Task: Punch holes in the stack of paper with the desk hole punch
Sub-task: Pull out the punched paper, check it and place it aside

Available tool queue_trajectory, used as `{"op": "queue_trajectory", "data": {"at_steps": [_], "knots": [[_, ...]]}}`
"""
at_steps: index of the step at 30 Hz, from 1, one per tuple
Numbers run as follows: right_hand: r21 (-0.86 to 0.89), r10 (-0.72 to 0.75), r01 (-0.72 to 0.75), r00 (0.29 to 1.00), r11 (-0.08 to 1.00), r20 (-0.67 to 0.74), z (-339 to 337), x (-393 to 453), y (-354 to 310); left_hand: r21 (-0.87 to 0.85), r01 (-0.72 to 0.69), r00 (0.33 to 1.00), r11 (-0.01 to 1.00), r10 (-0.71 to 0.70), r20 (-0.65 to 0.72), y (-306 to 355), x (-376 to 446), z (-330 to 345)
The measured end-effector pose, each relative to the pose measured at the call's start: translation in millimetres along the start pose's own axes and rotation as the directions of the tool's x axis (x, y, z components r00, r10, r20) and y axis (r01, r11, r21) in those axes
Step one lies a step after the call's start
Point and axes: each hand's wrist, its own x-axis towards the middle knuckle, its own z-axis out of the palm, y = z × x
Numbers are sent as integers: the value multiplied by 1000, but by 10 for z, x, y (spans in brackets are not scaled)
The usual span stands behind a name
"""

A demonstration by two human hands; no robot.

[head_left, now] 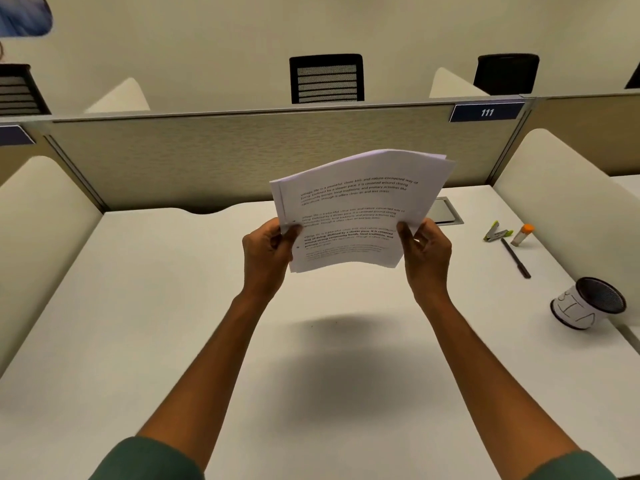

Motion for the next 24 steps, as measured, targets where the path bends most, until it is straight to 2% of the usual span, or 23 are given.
{"op": "queue_trajectory", "data": {"at_steps": [8,18,24], "knots": [[26,153,-154,987,988,45,22,-315,185,29,60,998,998,-61,7,-176,-315,-49],[-94,285,-275,951,957,120,21,-819,670,46,329,942,943,-331,48,-637,-956,-73],[-90,371,-361,917,928,147,0,-976,839,92,409,902,908,-417,114,-775,-1121,-51]]}}
